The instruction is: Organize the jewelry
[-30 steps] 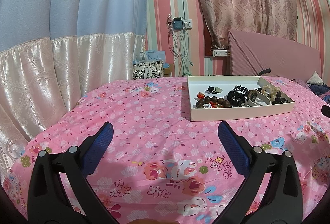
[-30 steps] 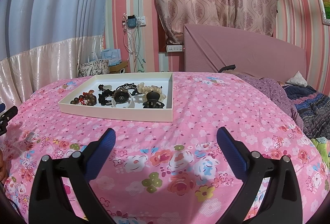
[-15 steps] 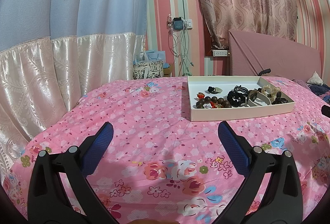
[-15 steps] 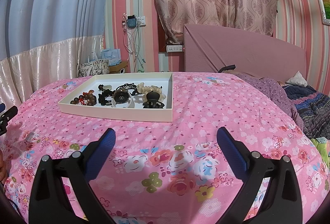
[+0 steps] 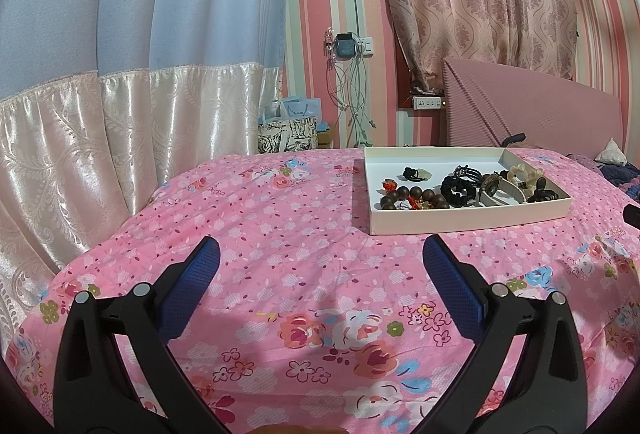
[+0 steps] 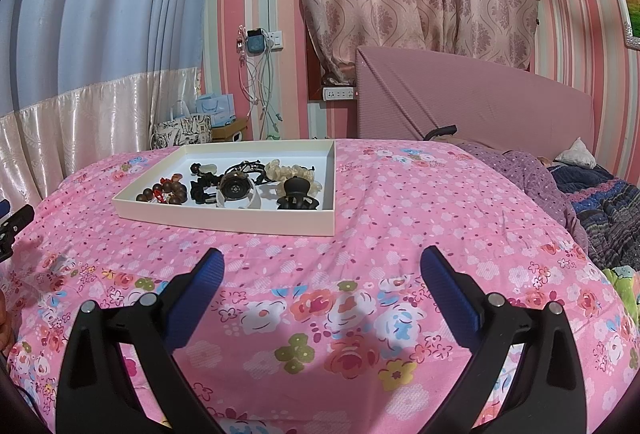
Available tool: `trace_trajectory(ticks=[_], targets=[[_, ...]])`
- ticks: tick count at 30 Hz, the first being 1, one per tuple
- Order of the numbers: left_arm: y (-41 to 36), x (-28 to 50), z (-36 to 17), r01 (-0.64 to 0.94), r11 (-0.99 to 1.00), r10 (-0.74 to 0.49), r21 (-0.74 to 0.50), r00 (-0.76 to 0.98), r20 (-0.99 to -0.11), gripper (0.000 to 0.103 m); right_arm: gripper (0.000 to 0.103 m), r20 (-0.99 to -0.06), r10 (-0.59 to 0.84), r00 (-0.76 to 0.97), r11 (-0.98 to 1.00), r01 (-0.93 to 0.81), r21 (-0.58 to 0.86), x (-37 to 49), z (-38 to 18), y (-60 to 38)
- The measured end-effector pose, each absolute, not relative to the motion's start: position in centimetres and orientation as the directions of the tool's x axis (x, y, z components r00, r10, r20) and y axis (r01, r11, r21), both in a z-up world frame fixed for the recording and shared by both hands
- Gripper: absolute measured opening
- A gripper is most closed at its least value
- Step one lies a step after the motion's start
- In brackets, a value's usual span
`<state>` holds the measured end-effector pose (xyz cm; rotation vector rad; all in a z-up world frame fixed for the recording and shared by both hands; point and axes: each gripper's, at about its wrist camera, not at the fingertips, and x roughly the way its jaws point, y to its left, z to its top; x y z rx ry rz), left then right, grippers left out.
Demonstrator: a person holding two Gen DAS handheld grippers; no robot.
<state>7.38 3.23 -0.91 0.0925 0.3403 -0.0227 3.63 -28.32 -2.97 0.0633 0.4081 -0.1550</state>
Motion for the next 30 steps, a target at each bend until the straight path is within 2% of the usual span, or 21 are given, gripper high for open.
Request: trace_trajectory(ticks=[30], targets=[[3.53, 7.26, -0.71, 0.027, 0.997, -0.001, 0.074, 0.944, -0.330, 0.100, 0.098, -0.400, -0.137, 0.906, 0.986, 0.162, 0.030, 3.65, -2.99, -28.34]])
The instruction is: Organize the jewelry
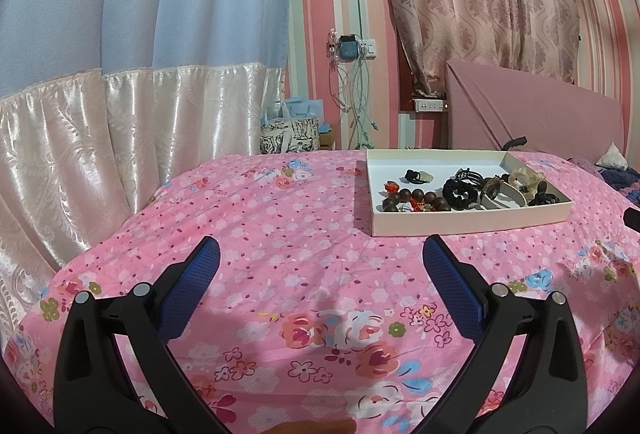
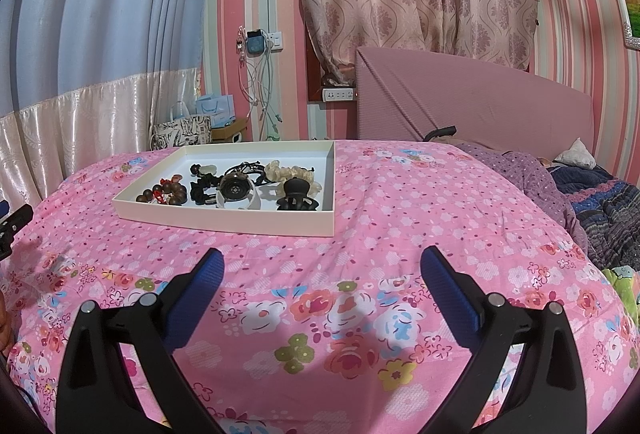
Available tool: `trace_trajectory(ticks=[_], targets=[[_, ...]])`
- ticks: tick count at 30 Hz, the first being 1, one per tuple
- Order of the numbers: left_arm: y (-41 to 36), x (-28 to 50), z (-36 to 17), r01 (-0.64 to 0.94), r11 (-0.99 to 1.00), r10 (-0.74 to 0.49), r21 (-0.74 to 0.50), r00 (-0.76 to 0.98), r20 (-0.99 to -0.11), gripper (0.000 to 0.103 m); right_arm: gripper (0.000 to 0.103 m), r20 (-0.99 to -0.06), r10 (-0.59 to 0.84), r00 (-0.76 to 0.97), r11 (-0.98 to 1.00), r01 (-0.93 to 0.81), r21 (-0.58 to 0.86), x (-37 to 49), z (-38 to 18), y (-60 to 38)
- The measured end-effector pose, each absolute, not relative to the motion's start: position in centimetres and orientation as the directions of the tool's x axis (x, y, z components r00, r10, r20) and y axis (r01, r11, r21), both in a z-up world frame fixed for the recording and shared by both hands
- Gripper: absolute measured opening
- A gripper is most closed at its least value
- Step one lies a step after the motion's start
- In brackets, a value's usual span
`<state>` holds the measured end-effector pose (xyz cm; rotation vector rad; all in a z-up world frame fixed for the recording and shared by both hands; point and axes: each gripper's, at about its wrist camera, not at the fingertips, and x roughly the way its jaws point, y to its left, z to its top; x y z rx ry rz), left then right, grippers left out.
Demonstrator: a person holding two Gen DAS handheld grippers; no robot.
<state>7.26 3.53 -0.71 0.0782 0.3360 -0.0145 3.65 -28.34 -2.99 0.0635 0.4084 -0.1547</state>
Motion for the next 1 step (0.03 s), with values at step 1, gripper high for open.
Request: trace_trajectory(ticks=[1], targets=[[3.52, 7.29, -0.71, 0.028, 0.997, -0.001, 0.075, 0.944, -0.331, 0.100, 0.098, -0.400, -0.137, 0.906, 0.986, 0.162, 0.030, 3.64, -2.97, -28.34]])
